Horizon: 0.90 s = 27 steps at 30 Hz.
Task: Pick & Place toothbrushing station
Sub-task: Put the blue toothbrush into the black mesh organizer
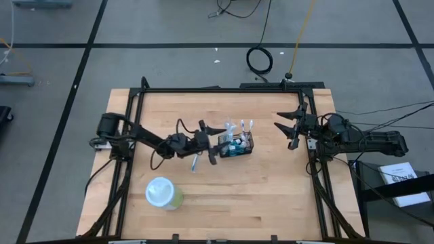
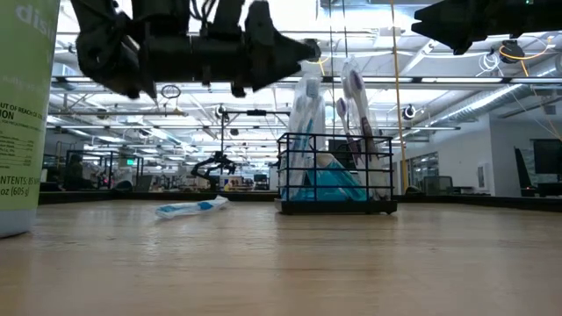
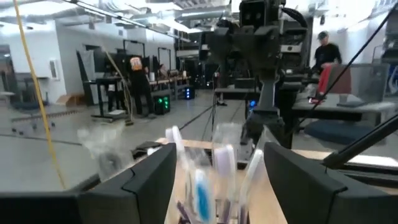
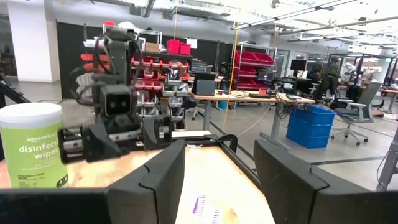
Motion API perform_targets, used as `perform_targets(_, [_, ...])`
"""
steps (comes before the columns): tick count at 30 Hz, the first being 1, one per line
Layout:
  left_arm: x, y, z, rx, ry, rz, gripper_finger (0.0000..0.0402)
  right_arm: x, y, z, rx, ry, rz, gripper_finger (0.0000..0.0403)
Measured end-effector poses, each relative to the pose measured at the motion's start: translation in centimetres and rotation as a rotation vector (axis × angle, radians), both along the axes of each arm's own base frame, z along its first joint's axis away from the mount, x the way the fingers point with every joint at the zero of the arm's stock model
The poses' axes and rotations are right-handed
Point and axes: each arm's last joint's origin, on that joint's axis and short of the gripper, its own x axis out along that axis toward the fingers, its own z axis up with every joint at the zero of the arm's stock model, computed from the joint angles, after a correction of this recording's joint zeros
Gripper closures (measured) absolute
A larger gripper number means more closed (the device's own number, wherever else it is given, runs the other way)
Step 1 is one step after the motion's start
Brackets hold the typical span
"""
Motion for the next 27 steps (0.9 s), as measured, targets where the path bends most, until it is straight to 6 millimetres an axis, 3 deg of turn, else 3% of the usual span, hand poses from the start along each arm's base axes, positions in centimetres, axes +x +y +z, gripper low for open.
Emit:
perform_targets(7, [-1.9,-0.9,3.8,0.055,0.132,0.126,0.0151,0.0,0.0,0.0,0.0,0.005,0.0,0.022])
perform_targets(11, [-4.0,-1.2,4.6,0.006,0.313,0.286,0.0151,0.0,0.0,-0.1,0.0,0.006,0.0,0.022])
perform_targets(18, [-6.9,-1.2,1.8,-0.394,0.578,0.372,0.0151,0.0,0.0,0.0,-0.001,0.004,0.0,0.022])
perform_targets(23, [-6.8,-1.3,-1.4,-0.619,0.711,0.375,0.0151,0.0,0.0,0.0,-0.002,0.001,0.0,0.022])
perform_targets(27, [-5.8,-0.7,-2.5,-0.748,0.753,0.341,0.0151,0.1,0.0,0.0,0.003,-0.001,-0.001,0.022])
